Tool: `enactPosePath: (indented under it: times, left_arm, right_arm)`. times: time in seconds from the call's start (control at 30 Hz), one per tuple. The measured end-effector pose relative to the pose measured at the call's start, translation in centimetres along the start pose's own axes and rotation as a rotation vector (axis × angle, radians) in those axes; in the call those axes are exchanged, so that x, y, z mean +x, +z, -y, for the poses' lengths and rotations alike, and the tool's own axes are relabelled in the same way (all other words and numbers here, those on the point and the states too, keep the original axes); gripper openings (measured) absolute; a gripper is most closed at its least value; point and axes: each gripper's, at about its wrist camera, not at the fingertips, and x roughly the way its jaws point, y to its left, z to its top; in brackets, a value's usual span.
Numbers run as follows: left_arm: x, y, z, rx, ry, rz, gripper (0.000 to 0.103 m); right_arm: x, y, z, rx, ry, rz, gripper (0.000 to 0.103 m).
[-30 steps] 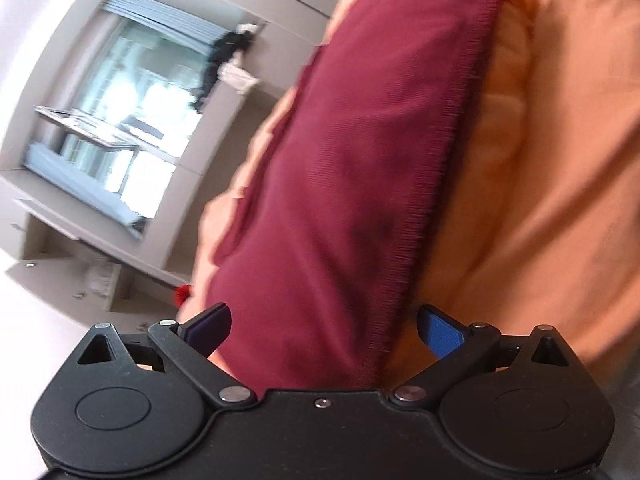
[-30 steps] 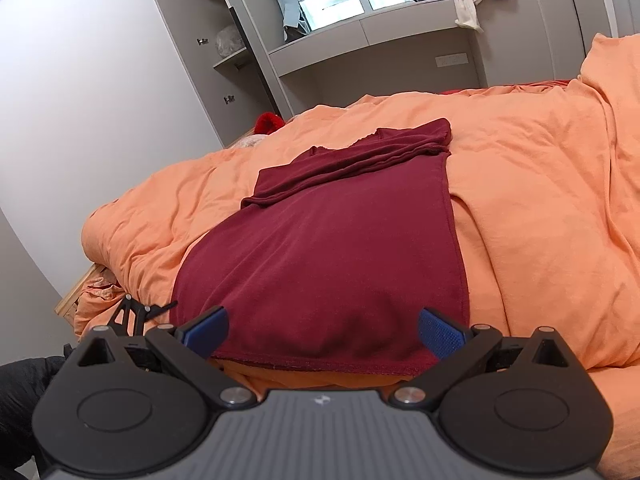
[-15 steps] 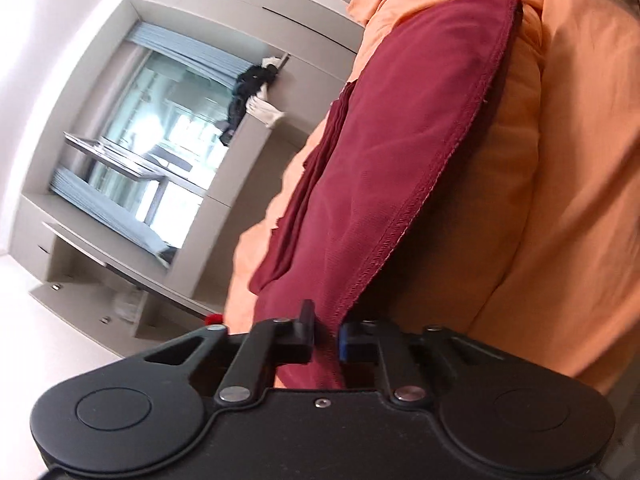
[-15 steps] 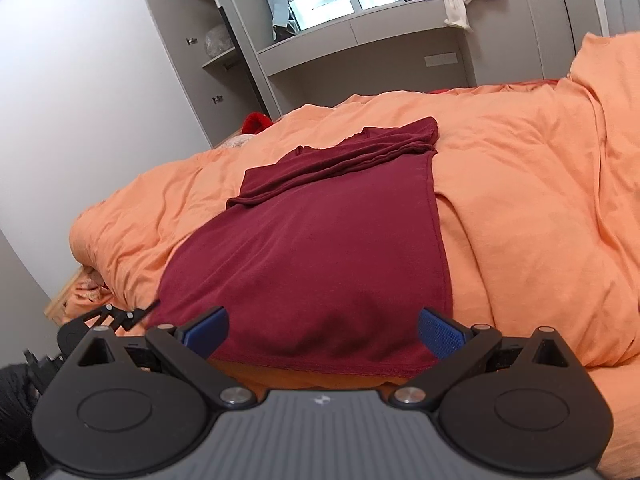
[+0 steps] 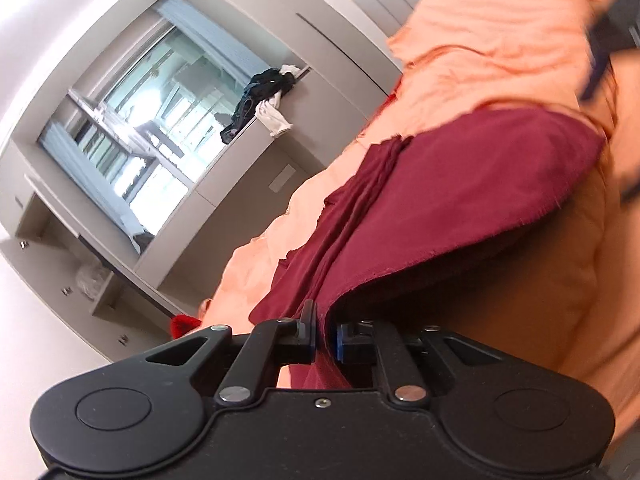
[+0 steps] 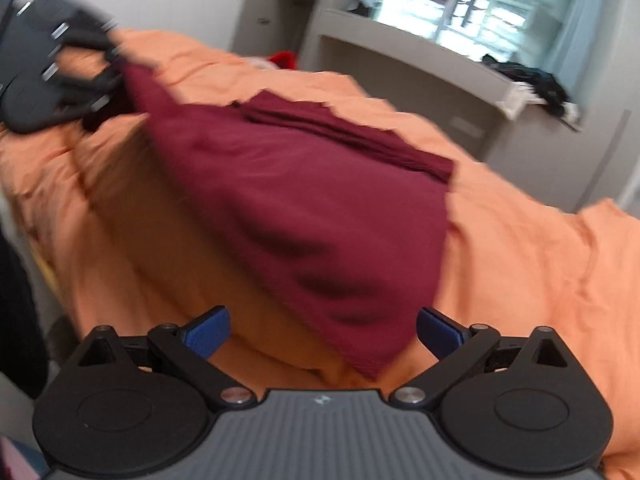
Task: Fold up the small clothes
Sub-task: 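Grasp the shirt hem with the left tool while the right tool grasps the hem, then lift the hem with both tools and fold it over toward the collar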
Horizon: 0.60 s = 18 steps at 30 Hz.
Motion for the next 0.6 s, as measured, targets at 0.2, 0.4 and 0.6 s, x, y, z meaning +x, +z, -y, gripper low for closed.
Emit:
enactPosePath:
  times: [0.2,0.4,0.6]
  left_arm:
    - [0.3,0.8,-0.9,-0.033,0.006,-0.006,0.011]
    - [0.1,1.2,-1.3,-0.051,0.016,-0.003,0.012]
    - [0.0,1.0,-1.4,-0.067,0.014,-0.003,0.012]
  right_arm:
    - [3.6,-0.9,-2.4,-0.137,-0.188,-0.061,0.061]
    - [4.5,-2.2,-2.1,-0.176,-0.276,-0.051,0.052]
    - [4.3,-2.1,-0.6,-0.211,-0.289,-0.048,0.035]
